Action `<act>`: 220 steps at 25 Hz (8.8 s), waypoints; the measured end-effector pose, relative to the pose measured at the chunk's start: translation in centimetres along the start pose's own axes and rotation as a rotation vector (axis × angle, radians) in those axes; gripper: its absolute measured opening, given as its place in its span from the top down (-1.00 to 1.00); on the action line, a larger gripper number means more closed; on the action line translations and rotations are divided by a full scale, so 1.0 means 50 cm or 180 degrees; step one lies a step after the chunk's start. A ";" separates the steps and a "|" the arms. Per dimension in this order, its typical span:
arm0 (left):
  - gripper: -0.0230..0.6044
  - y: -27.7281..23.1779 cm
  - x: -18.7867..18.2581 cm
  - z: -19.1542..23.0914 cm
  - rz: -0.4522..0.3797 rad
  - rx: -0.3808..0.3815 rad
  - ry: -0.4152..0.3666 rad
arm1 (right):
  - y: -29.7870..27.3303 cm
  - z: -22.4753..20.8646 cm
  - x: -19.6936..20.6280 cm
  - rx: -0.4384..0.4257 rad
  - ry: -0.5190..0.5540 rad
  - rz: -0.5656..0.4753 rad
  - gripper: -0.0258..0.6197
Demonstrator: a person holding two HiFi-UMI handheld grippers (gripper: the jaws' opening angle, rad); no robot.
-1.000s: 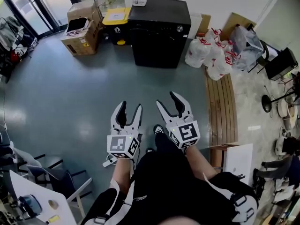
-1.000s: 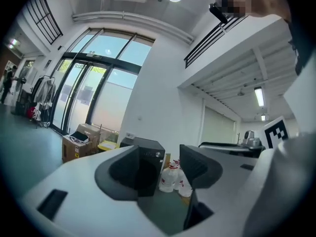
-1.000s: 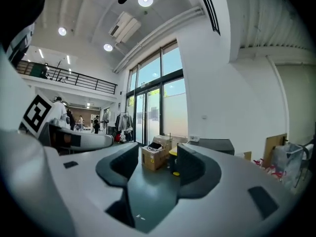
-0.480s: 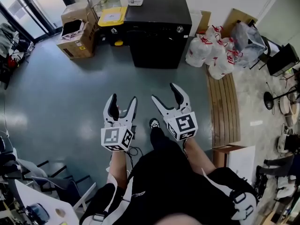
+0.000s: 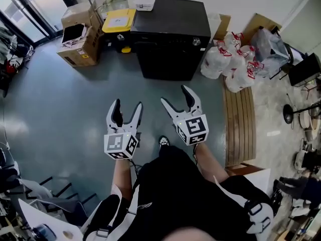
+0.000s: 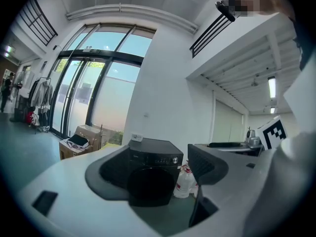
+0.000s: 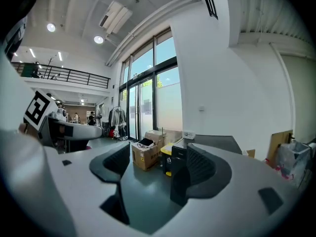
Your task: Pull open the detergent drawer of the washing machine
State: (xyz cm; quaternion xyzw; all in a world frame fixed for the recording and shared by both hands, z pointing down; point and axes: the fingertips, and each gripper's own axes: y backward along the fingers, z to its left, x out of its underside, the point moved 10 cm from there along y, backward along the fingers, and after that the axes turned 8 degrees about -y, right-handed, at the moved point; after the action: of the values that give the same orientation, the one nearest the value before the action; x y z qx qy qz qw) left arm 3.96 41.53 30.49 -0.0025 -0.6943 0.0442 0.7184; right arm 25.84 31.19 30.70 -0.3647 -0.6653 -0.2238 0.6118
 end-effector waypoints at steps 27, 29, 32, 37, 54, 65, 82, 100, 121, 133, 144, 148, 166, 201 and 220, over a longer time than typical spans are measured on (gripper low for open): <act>-0.19 -0.535 0.004 0.353 0.0277 0.0685 -0.0001 | -0.502 -0.153 -0.081 0.0754 -0.0040 0.0230 -0.18; -0.18 -0.570 0.011 0.397 0.0348 0.0849 -0.0030 | -0.543 -0.143 -0.086 0.0871 -0.0037 0.0315 -0.18; -0.19 -0.606 0.013 0.450 0.0460 0.1162 -0.0274 | -0.598 -0.124 -0.090 0.0973 -0.0074 0.0465 -0.18; -0.18 -0.683 0.040 0.525 0.0557 0.1286 -0.0056 | -0.684 -0.117 -0.085 0.1078 -0.0127 0.0604 -0.18; -0.18 -0.861 0.124 0.488 0.0911 0.1169 0.0018 | -0.774 -0.324 -0.044 0.1025 -0.0316 0.0662 -0.18; -0.19 -0.931 0.173 0.467 0.1016 0.1053 0.0126 | -0.800 -0.415 0.009 0.0903 -0.0370 0.0812 -0.18; -0.18 -1.031 0.303 0.508 0.1519 0.1133 0.0118 | -0.919 -0.443 0.148 0.0921 -0.0651 0.1166 -0.18; -0.18 -1.165 0.407 0.579 0.1822 0.1206 0.0243 | -1.067 -0.495 0.261 0.0951 -0.0910 0.1594 -0.18; -0.18 -1.216 0.424 0.578 0.1948 0.1258 0.0213 | -1.102 -0.536 0.269 0.1124 -0.1077 0.1543 -0.09; -0.04 -1.222 0.425 0.568 0.1950 0.0983 0.0173 | -1.107 -0.537 0.266 0.1381 -0.1000 0.1564 0.17; -0.02 -1.221 0.425 0.554 0.1952 0.0878 -0.0031 | -1.108 -0.537 0.263 0.1383 -0.0961 0.1589 0.19; -0.02 -1.222 0.428 0.549 0.1962 0.0861 -0.0016 | -1.107 -0.540 0.263 0.1358 -0.0970 0.1596 0.20; -0.06 -1.221 0.431 0.542 0.2001 0.0793 -0.0059 | -1.107 -0.535 0.264 0.1392 -0.1051 0.1567 0.22; -0.06 -1.215 0.450 0.577 0.1908 0.1351 0.0035 | -1.097 -0.525 0.280 0.1124 -0.0842 0.1471 0.14; -0.06 -1.186 0.451 0.574 0.1880 0.1238 0.0073 | -1.082 -0.507 0.279 0.1172 -0.0899 0.1531 0.16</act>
State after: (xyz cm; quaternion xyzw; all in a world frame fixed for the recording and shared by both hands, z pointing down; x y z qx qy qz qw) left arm -20.37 -17.69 57.88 -0.0668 -0.6341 0.3814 0.6693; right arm 1.48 -19.03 56.19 -0.4220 -0.6677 0.1037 0.6045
